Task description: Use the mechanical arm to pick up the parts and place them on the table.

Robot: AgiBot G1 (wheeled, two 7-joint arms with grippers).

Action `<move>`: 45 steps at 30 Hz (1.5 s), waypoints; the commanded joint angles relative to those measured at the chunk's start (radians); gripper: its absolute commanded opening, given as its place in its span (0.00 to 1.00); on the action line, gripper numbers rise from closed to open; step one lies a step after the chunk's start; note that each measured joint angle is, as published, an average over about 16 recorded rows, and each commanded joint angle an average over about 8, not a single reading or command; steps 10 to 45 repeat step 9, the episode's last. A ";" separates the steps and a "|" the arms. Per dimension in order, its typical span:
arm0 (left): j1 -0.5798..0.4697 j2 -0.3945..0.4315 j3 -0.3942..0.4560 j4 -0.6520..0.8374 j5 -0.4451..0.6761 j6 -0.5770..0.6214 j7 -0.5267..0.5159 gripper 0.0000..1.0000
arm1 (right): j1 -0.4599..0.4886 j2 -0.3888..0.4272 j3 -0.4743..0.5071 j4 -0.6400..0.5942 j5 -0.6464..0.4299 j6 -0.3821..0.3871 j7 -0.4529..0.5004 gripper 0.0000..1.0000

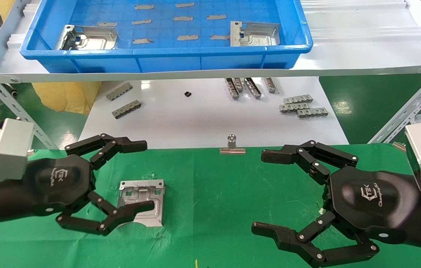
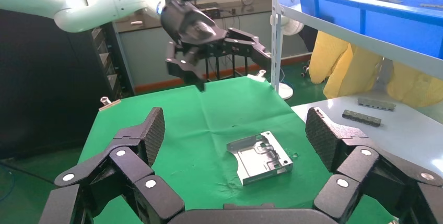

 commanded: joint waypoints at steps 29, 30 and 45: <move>0.092 -0.055 -0.078 -0.177 -0.055 -0.013 -0.117 1.00 | 0.000 0.000 0.000 0.000 0.000 0.000 0.000 1.00; 0.092 -0.055 -0.078 -0.177 -0.055 -0.013 -0.117 1.00 | 0.000 0.000 0.000 0.000 0.000 0.000 0.000 1.00; 0.092 -0.055 -0.078 -0.177 -0.055 -0.013 -0.117 1.00 | 0.000 0.000 0.000 0.000 0.000 0.000 0.000 1.00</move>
